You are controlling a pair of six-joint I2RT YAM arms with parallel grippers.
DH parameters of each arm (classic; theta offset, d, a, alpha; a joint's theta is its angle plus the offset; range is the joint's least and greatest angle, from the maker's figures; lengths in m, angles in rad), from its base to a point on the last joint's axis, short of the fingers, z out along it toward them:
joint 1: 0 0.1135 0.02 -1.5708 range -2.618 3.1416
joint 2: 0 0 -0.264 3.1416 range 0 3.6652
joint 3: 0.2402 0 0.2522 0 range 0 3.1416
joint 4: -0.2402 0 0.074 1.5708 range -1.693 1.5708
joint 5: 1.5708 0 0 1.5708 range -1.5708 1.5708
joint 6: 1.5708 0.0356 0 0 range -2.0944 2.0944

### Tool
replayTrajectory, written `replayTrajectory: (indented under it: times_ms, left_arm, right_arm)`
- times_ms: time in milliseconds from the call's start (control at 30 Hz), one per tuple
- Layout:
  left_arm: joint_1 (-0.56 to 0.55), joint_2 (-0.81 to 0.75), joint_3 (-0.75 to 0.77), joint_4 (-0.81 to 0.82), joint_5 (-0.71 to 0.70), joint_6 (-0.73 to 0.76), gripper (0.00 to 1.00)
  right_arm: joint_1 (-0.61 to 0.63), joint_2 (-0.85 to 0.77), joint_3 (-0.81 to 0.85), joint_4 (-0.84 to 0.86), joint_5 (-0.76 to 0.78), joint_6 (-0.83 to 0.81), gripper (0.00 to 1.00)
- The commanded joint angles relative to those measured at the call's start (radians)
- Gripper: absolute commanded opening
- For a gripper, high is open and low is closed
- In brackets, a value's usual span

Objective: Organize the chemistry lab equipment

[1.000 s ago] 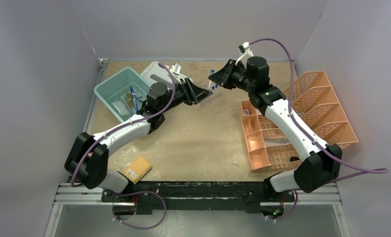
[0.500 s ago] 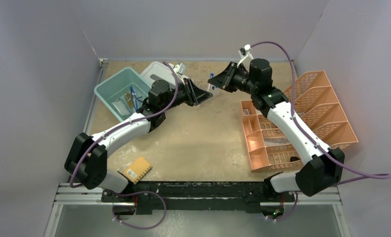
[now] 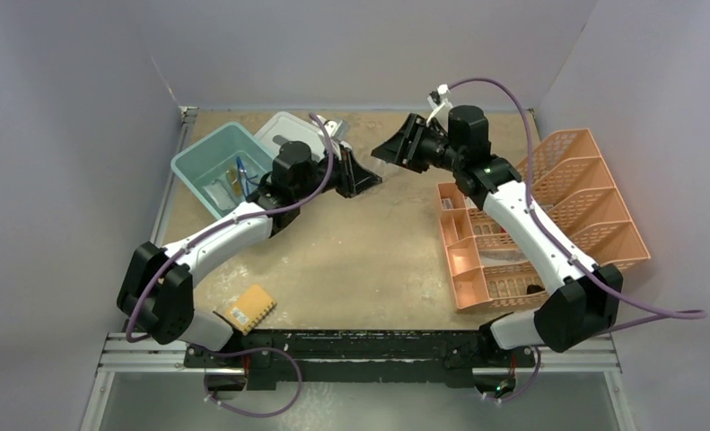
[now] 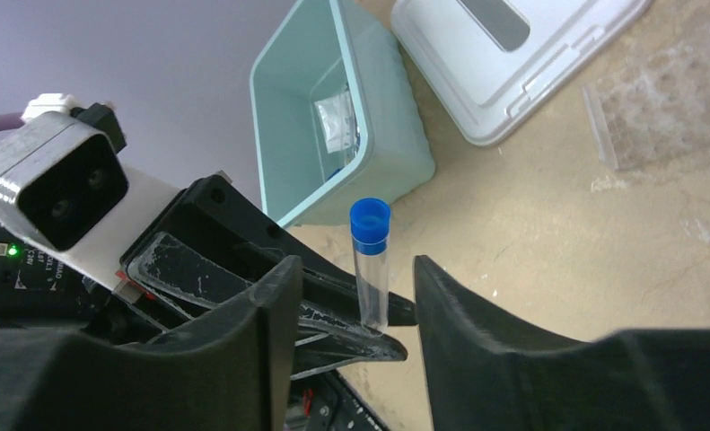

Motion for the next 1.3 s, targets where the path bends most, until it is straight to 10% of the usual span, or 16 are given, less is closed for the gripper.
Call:
replayTrajectory:
  times_ms: [0,300,833,1000,1267]
  left_arm:
    - [0.004,-0.053,0.092,-0.141,0.047,0.217,0.0]
    - [0.003,-0.081,0.09,-0.224,0.095,0.309,0.0]
    - [0.003,-0.082,0.08,-0.236,0.111,0.322,0.0]
    - [0.005,-0.078,0.079,-0.289,-0.103,0.253,0.39]
    - [0.008,-0.104,0.068,-0.367,-0.376,0.12,0.49]
  right_arm:
    - [-0.019,0.015,0.123,-0.119,0.014,-0.008,0.55]
    - [-0.038,0.092,0.284,-0.42,-0.053,-0.1,0.47]
    - [-0.041,0.071,0.217,-0.34,-0.109,-0.066,0.14]
    - [-0.041,0.063,0.219,-0.304,0.049,-0.16,0.1]
    - [0.001,0.077,0.142,-0.109,0.402,-0.415,0.09]
